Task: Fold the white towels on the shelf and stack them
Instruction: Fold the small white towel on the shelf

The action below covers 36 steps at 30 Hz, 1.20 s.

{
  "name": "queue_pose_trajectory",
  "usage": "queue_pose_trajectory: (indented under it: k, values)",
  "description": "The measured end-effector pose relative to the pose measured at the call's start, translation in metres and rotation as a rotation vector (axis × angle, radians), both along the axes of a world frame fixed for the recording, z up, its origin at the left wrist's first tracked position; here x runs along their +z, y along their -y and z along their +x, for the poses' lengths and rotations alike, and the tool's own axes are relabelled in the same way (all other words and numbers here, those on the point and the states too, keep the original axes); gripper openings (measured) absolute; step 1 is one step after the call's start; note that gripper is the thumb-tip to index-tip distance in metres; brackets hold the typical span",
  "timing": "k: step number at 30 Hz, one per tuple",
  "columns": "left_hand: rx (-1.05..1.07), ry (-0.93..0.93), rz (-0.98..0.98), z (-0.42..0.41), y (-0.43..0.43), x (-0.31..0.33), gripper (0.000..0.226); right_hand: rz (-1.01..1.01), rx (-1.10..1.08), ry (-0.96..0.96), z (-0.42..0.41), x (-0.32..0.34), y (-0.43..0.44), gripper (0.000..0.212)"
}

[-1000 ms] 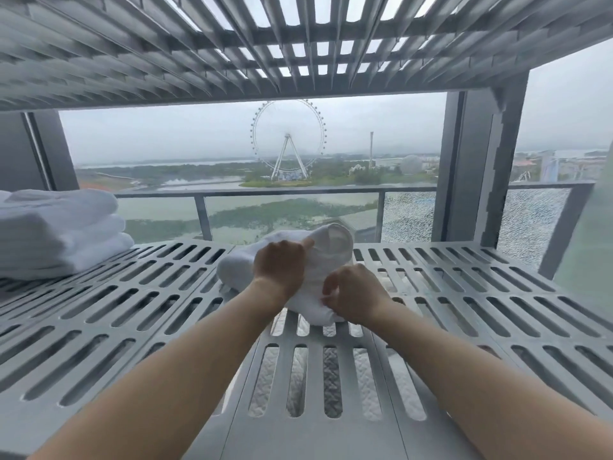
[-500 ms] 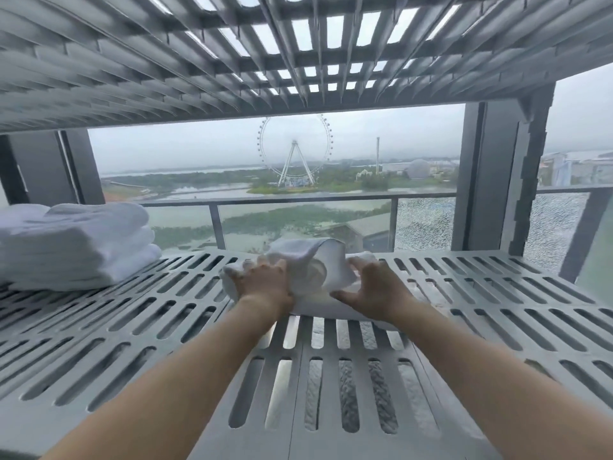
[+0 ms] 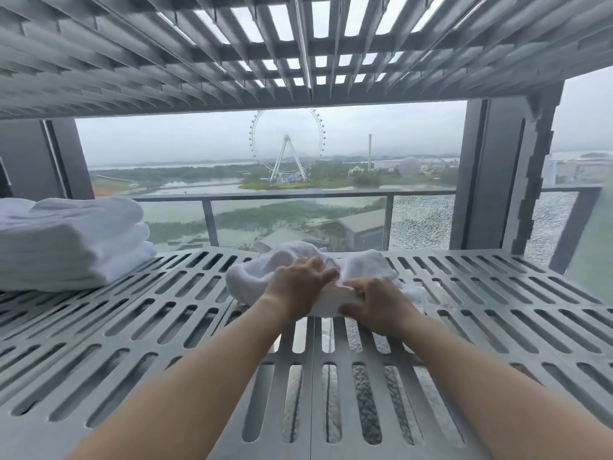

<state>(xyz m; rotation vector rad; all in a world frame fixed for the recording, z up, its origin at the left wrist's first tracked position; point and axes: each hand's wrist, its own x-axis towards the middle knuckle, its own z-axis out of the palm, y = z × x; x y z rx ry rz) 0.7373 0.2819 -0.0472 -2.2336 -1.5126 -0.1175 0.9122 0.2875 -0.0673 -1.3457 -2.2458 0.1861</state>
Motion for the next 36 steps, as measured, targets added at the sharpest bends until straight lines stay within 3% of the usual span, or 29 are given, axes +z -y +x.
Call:
queue_pose_trajectory:
  k: [4,9,14,17,20,23,25,28,31,34,36]
  values:
    - [-0.094,0.233,0.076,-0.004,0.005,0.001,0.044,0.033,-0.07,0.055,0.009,0.001,-0.003,0.03]
    - [-0.162,0.617,0.281,-0.002,0.014,0.021,0.053,0.03,-0.122,0.122,0.055,0.02,-0.005,0.062]
    - [-0.097,0.741,0.283,-0.003,0.016,0.034,0.055,-0.009,-0.18,0.202,0.108,0.035,0.0,0.053]
    - [0.125,0.583,0.086,-0.003,0.014,0.029,0.063,-0.056,-0.165,0.183,0.097,0.03,0.007,0.043]
    - [0.259,0.415,-0.019,-0.002,0.014,0.023,0.053,-0.064,-0.084,0.117,0.063,0.021,0.008,0.066]
    - [0.285,0.338,0.058,0.002,0.012,0.02,0.036,-0.008,0.011,0.094,0.03,0.016,0.005,0.079]
    - [0.203,0.301,0.063,0.005,0.011,0.018,0.052,-0.025,0.038,0.09,0.018,0.013,0.0,0.085]
    - [0.054,0.1,-0.049,0.012,0.014,0.014,0.077,-0.072,0.002,0.211,0.015,0.008,-0.009,0.088]
    - [0.106,-0.03,-0.141,0.015,0.007,0.008,0.072,-0.069,-0.077,0.313,0.029,0.003,-0.012,0.067]
    - [0.12,0.029,-0.157,0.012,0.001,0.007,0.061,-0.039,-0.078,0.259,0.048,0.001,-0.01,0.033]
    - [0.088,0.121,-0.147,0.01,0.001,0.007,0.051,-0.03,-0.094,0.243,0.06,0.002,-0.006,0.02]
